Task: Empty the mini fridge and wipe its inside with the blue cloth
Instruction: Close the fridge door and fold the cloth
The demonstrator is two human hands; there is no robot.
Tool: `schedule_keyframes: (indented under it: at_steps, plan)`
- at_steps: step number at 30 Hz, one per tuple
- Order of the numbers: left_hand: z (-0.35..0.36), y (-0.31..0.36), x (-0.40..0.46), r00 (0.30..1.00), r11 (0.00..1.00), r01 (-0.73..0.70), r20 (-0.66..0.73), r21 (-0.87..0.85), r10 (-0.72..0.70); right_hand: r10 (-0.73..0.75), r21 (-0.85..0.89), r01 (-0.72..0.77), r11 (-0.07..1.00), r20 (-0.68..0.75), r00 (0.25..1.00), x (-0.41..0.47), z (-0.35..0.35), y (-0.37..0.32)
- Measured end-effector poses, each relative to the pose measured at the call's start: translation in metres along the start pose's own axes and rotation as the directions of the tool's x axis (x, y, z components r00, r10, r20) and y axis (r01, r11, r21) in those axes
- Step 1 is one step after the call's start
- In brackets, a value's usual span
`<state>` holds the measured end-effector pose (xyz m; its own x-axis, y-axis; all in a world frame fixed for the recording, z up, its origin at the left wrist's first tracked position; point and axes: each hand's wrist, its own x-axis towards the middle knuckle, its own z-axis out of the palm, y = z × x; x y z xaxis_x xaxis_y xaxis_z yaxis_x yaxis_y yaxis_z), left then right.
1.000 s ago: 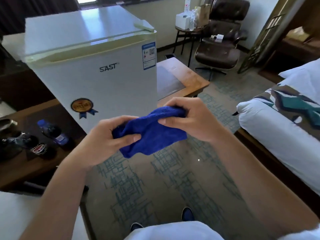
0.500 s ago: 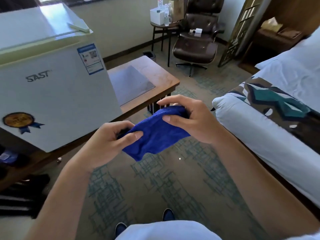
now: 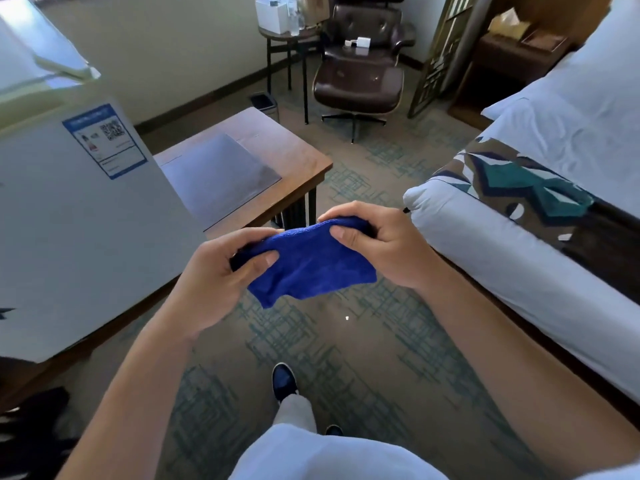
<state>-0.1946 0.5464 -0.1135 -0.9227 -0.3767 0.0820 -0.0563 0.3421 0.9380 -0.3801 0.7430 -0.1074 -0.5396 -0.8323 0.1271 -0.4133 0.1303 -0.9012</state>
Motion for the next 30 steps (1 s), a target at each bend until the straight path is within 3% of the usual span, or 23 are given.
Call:
schedule_keyframes:
  at_steps: [5,9,14,21,24,30]
  plan:
    - [-0.024,-0.021,0.055,0.998,0.999,-0.043,0.049,-0.024,0.045,0.035,-0.008,-0.035,0.999,-0.031,0.999,0.055,-0.001,0.006]
    - [-0.046,-0.030,0.099,0.996,0.992,-0.093,-0.024,-0.087,0.091,0.045,0.033,-0.046,0.998,0.036,0.998,0.104,0.002,0.006]
    - [-0.081,-0.045,0.149,0.986,0.988,-0.154,-0.055,-0.001,0.154,0.104,0.061,-0.109,0.992,0.082,0.991,0.154,0.001,0.006]
    - [-0.098,-0.063,0.203,0.990,0.993,-0.121,-0.071,-0.004,0.121,0.106,-0.199,-0.083,0.976,0.106,0.989,0.220,-0.003,0.030]
    - [-0.097,-0.071,0.227,0.991,0.997,-0.070,-0.109,0.022,0.072,0.092,-0.222,-0.074,0.972,0.071,0.993,0.252,-0.011,0.046]
    - [-0.091,-0.089,0.287,0.981,0.992,0.019,-0.194,0.124,0.005,-0.007,-0.176,0.038,0.984,0.173,0.985,0.330,-0.043,0.092]
